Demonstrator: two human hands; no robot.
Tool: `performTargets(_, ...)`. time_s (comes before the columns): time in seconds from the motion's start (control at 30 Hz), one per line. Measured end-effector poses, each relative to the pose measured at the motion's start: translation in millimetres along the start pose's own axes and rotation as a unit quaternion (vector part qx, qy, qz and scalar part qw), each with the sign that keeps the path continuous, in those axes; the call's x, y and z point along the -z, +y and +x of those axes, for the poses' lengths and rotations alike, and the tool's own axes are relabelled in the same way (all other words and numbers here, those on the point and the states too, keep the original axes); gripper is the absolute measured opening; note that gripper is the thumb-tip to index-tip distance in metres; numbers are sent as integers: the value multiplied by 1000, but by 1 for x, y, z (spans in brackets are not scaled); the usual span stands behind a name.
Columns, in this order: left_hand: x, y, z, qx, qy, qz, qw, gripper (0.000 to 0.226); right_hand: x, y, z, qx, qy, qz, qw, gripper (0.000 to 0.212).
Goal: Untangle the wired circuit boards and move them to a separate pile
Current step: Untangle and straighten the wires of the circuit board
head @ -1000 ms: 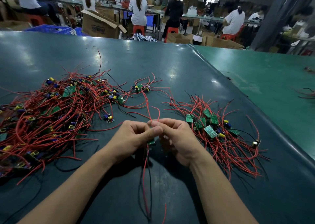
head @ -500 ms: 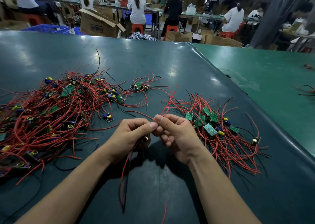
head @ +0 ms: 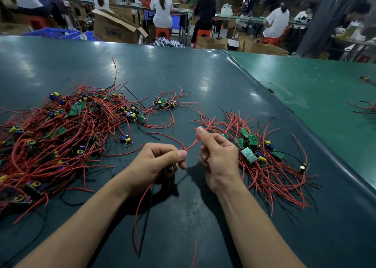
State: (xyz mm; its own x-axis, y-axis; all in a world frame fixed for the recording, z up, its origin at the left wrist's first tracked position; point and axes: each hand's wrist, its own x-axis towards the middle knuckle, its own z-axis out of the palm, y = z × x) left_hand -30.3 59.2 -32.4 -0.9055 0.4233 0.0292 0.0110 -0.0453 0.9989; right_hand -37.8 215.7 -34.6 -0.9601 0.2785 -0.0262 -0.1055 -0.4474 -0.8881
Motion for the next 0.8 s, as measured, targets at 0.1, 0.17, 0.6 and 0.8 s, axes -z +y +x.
performTargets(0.1, 1, 1, -1, -4, -6, 11, 1000, 28, 2, 6, -1, 185, 18, -271, 944, 22)
performTargets(0.17, 1, 1, -2, -8, -14, 17, 1000, 27, 1, 6, -1, 216, 22, -294, 931, 10)
performTargets(0.6, 4, -3, 0, -16, -42, 48, 998, 35, 10, 0, 6, 134, 55, -180, 973, 36)
performTargets(0.8, 3, -1, -1, -18, -40, 54, 998, 36, 9, 4, 4, 336, 96, -389, 852, 20)
